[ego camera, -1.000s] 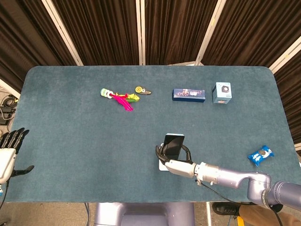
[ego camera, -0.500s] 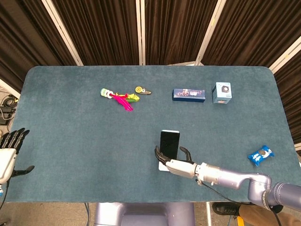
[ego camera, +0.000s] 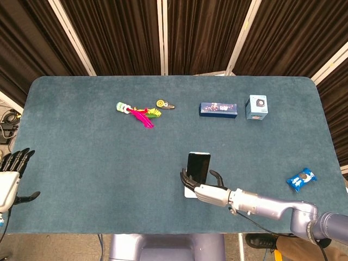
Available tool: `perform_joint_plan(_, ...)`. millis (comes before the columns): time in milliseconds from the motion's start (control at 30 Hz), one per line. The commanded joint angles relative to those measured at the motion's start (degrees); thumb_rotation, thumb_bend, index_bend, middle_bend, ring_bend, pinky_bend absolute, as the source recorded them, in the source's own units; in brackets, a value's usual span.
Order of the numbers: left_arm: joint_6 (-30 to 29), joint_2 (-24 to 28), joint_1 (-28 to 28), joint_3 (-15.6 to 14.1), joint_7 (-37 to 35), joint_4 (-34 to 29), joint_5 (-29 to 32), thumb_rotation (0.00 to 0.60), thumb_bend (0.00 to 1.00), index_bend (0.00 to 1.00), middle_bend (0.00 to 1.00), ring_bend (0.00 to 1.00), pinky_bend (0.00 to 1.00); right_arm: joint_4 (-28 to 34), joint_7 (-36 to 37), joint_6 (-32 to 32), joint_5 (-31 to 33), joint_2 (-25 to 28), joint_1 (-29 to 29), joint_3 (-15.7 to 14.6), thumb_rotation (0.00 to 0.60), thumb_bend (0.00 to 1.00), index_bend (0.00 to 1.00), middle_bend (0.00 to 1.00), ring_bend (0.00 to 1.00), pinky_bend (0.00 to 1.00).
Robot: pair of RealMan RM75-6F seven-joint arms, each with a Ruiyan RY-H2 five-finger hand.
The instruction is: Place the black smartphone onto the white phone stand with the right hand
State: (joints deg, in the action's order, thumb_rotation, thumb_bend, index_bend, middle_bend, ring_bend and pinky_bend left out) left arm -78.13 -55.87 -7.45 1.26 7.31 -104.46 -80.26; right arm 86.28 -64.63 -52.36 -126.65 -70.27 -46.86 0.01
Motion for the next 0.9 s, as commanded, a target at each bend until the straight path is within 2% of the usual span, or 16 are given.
perform_joint_plan(33,-0.08,0.05,0.04,0.00,-0.13,0.02,-0.02,0.600,0.00,0.00,0.00,0.00,0.00,-0.49,3.23,-5.79,-1.19,1.60,1.26,-0.56,0.600,0.45,0.28,0.25,0.18,0.26)
perform_joint_plan(167,-0.21,0.21,0.11,0.02,-0.55,0.03,-0.11,0.600,0.00,0.00,0.00,0.00,0.00,-4.08,10.54,-16.94,-2.50,3.54,3.49,-1.34,0.600,0.45,0.26,0.23,0.18,0.26)
perform_joint_plan(267,-0.42,0.32,0.20,-0.06,-0.77,-0.09,-0.46,0.600,0.00,0.00,0.00,0.00,0.00,-7.89,16.57,-25.12,-1.06,4.16,6.06,-1.11,0.600,0.44,0.23,0.21,0.18,0.25)
perform_joint_plan(333,-0.59,0.37,0.27,-0.12,-0.84,-0.18,-0.72,0.600,0.00,0.00,0.00,0.00,0.00,-9.52,20.57,-28.90,1.45,4.26,7.97,-0.78,0.600,0.43,0.22,0.20,0.18,0.25)
perform_joint_plan(400,-0.79,0.37,0.34,-0.21,-0.79,-0.28,-1.04,0.600,0.00,0.00,0.00,0.00,0.00,-11.68,26.93,-33.57,6.74,4.00,11.06,0.24,0.600,0.43,0.21,0.18,0.15,0.25)
perform_joint_plan(533,-1.50,0.27,0.57,-0.36,-0.85,-0.33,-1.97,0.600,0.00,0.00,0.00,0.00,0.00,-13.26,36.73,-38.51,16.20,3.16,15.99,2.23,0.600,0.39,0.14,0.10,0.08,0.22)
perform_joint_plan(600,-2.32,0.17,0.87,-0.44,-0.90,-0.25,-2.72,0.600,0.00,0.00,0.00,0.00,0.00,-11.12,43.26,-40.14,23.37,2.52,19.79,3.18,0.600,0.36,0.11,0.06,0.05,0.18)
perform_joint_plan(667,-2.86,0.01,1.06,-0.51,-0.91,-0.06,-3.26,0.600,0.00,0.00,0.00,0.00,0.00,-8.95,46.42,-40.38,26.85,2.28,21.68,3.52,0.600,0.25,0.06,0.02,0.01,0.12)
perform_joint_plan(733,-3.39,-0.13,1.27,-0.62,-1.03,0.15,-3.85,0.600,0.00,0.00,0.00,0.00,0.00,-6.14,48.87,-39.86,30.12,2.50,23.44,3.53,0.600,0.07,0.01,0.00,0.00,0.03)
perform_joint_plan(767,-3.59,-0.18,1.35,-0.66,-1.12,0.23,-4.09,0.600,0.00,0.00,0.00,0.00,0.00,-4.85,49.59,-39.59,31.43,2.67,24.13,3.55,0.600,0.04,0.00,0.00,0.00,0.02)
perform_joint_plan(800,-3.93,-0.22,1.48,-0.70,-1.28,0.30,-4.41,0.600,0.00,0.00,0.00,0.00,0.00,-2.91,50.82,-39.24,33.56,2.78,25.23,3.52,0.600,0.00,0.00,0.00,0.00,0.00)
perform_joint_plan(900,-4.86,-0.31,1.85,-0.86,-1.90,0.65,-5.41,0.600,0.00,0.00,0.00,0.00,0.00,3.65,52.67,-38.01,38.32,4.13,28.16,2.78,0.600,0.00,0.00,0.00,0.00,0.00)
